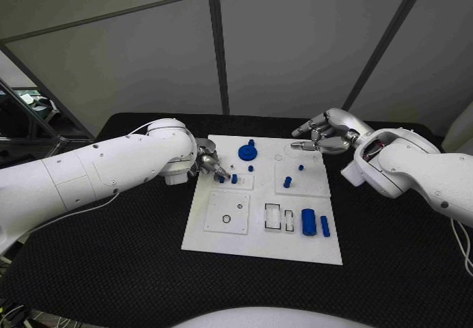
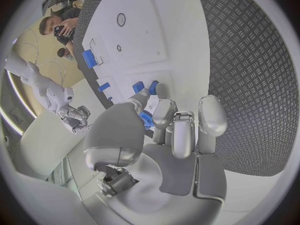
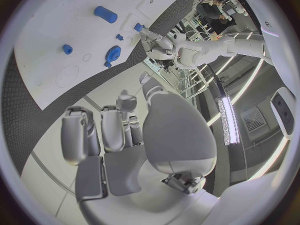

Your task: Assemble the parts on the task board

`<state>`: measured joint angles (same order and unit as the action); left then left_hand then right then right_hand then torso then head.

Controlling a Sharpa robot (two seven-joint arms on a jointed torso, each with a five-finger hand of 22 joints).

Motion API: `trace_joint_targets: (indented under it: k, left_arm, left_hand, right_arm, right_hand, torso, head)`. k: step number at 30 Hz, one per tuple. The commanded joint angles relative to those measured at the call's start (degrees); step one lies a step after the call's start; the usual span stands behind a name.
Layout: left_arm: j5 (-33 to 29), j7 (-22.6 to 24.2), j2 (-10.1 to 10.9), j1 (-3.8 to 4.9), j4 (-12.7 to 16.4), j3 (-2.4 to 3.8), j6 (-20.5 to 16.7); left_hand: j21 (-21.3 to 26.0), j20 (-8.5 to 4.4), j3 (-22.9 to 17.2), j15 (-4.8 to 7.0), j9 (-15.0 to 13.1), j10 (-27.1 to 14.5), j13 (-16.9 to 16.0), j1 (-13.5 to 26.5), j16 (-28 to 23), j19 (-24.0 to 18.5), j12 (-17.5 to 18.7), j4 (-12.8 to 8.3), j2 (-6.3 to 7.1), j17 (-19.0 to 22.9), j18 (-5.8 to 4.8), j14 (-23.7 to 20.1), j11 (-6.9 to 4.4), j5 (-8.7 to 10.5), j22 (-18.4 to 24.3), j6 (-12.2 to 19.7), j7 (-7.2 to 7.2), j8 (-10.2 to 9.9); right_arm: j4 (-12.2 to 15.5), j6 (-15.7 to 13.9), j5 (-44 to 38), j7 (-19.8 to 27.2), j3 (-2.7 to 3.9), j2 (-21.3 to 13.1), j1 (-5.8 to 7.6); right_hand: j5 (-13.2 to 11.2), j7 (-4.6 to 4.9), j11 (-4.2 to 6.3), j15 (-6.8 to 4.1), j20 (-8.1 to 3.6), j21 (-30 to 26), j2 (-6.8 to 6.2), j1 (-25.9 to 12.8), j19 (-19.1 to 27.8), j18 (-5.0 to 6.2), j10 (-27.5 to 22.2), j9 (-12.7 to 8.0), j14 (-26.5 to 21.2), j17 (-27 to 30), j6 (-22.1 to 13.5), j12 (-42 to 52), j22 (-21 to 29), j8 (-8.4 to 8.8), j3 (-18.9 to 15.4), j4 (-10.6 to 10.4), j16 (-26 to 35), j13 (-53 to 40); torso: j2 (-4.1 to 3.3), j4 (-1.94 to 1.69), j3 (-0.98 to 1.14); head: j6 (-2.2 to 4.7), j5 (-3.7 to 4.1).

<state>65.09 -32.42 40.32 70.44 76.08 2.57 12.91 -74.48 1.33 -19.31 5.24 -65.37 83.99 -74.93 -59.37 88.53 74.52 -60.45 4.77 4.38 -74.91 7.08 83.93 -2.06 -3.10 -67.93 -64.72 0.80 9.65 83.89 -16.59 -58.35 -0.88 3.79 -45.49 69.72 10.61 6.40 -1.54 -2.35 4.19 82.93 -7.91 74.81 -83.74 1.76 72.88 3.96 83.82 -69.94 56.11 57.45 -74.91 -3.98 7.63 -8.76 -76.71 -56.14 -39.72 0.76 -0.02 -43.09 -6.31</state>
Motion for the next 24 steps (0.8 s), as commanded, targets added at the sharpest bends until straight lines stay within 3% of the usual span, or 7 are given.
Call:
trace_joint_targets:
  k: [1,4,10,15,17,22,24]
  left_arm:
    - [0.4,-0.8,0.1,-0.18,-0.2,-0.17,-0.2]
    - [0.4,-0.5,0.3,-0.20,0.0,-0.16,-1.3]
    - [-0.3,1.1,0.9,-0.23,0.4,-0.09,-5.4]
    - [-4.1,3.5,1.4,-0.22,0.6,0.08,-10.2]
    - [-5.6,4.8,1.6,-0.22,0.7,0.35,-12.3]
    - [-7.8,8.0,2.2,-0.22,1.1,0.93,-15.7]
    - [-8.5,9.7,2.4,-0.21,1.3,1.05,-16.7]
  left_hand:
    - [0.0,-0.25,0.6,0.26,-0.2,1.2,-5.6,0.0,0.1,0.3,0.2,1.9,1.41,-13.6,-1.71,5.6,-0.50,0.35,-0.1,-0.3,0.18,0.1]
    - [0.0,-0.23,2.9,0.17,-0.5,1.2,-5.6,1.3,0.1,0.4,0.3,3.8,2.60,-13.6,-1.73,5.6,-0.31,0.35,-0.2,-0.5,0.43,0.2]
    - [0.5,-0.21,6.0,0.17,-1.0,1.0,-5.4,0.7,-0.4,0.1,1.2,6.0,2.62,-13.1,-1.61,5.5,-0.32,0.33,0.2,-0.2,0.43,-0.1]
    - [3.6,0.52,9.8,-0.81,1.6,-3.2,-1.0,-1.5,-2.7,-2.5,14.8,8.7,3.22,-10.9,-0.93,4.8,1.03,0.36,3.8,4.1,2.03,-3.9]
    - [4.6,0.96,11.5,-1.39,3.5,-4.1,0.1,-2.7,-3.4,-3.2,17.5,10.0,3.35,-10.2,-0.69,4.5,1.62,0.34,4.9,5.8,2.89,-5.7]
    - [9.6,1.76,14.4,-1.97,7.0,-6.0,2.5,-5.7,-7.4,-7.0,23.2,11.8,2.61,-6.5,0.61,3.1,2.35,0.30,10.4,6.2,3.54,-6.1]
    - [17.7,2.24,15.2,-2.46,8.4,-10.6,7.3,-6.8,-14.9,-13.9,36.0,11.7,2.13,0.0,2.35,-0.2,2.96,0.28,19.3,6.8,4.01,-6.1]
  right_arm:
    - [0.1,0.2,-0.1,0.6,0.04,0.0,0.11]
    - [0.1,0.2,-0.1,0.7,0.04,0.0,0.10]
    - [0.0,0.1,-0.1,0.7,0.04,0.0,0.10]
    - [-0.2,0.1,-0.1,0.7,0.03,0.0,0.10]
    - [-0.2,0.1,-0.1,0.6,0.03,0.0,0.10]
    - [-0.3,0.1,-0.1,0.6,0.03,0.0,0.09]
    - [-0.4,0.1,-0.1,0.6,0.03,0.0,0.09]
  right_hand:
    - [0.0,0.02,-0.05,-0.34,-0.49,-0.2,-0.12,-0.4,0.0,0.87,0.4,-0.1,1.8,0.1,0.5,0.0,-4.3,0.19,-0.5,0.0,0.3,0.1]
    - [0.0,0.02,-0.05,-0.34,-0.49,-0.2,-0.12,-0.4,0.0,0.87,0.4,-0.1,1.8,0.0,0.5,0.0,-4.3,0.19,-0.5,0.0,0.3,0.1]
    - [0.0,0.02,-0.06,-0.34,-0.48,-0.2,-0.13,-0.6,0.0,0.88,0.4,-0.1,1.8,0.0,0.5,0.0,-4.2,0.20,-0.6,-0.1,0.3,0.0]
    - [0.0,0.02,-0.06,-0.34,-0.48,-0.2,-0.14,-0.6,0.0,0.88,0.4,-0.1,1.8,0.0,0.5,0.0,-4.2,0.20,-0.6,-0.1,0.3,0.1]
    - [0.0,0.02,-0.06,-0.34,-0.48,-0.2,-0.14,-0.6,0.0,0.88,0.4,-0.1,1.8,0.0,0.5,0.0,-4.2,0.20,-0.6,-0.1,0.3,0.1]
    - [0.0,0.02,-0.06,-0.34,-0.48,-0.2,-0.14,-0.6,0.0,0.88,0.4,-0.1,1.8,0.0,0.5,0.0,-4.2,0.20,-0.6,-0.1,0.3,0.1]
    - [0.0,0.02,-0.06,-0.34,-0.48,-0.2,-0.14,-0.6,0.0,0.88,0.4,-0.1,1.8,0.0,0.5,0.0,-4.2,0.20,-0.6,-0.1,0.3,0.1]
  torso:
    - [0.04,0.01,-0.01]
    - [0.01,0.00,-0.01]
    - [0.04,0.00,0.00]
    - [0.11,-0.01,-0.03]
    - [0.07,-0.01,-0.04]
    - [0.04,0.01,0.02]
    - [0.04,-0.05,0.04]
  head:
    - [0.11,-0.03]
    - [0.25,0.01]
    - [0.38,0.08]
    - [0.66,0.16]
    - [0.78,0.21]
    - [0.93,0.26]
    - [1.02,0.40]
